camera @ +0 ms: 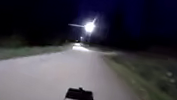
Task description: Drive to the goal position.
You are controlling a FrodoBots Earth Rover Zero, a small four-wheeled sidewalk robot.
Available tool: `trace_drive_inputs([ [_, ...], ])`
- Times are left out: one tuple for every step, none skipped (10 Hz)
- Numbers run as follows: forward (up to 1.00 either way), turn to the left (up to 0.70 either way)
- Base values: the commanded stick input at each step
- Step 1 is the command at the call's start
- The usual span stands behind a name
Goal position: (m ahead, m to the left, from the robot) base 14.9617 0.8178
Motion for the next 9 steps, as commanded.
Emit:
trace_drive_inputs([
  [1.0, 0.0],
  [1.0, 0.0],
  [1.0, 0.0],
  [1.0, 0.0],
  [1.0, 0.0],
  [1.0, 0.0],
  [1.0, 0.0],
  [1.0, 0.0],
  [1.0, 0.0],
])
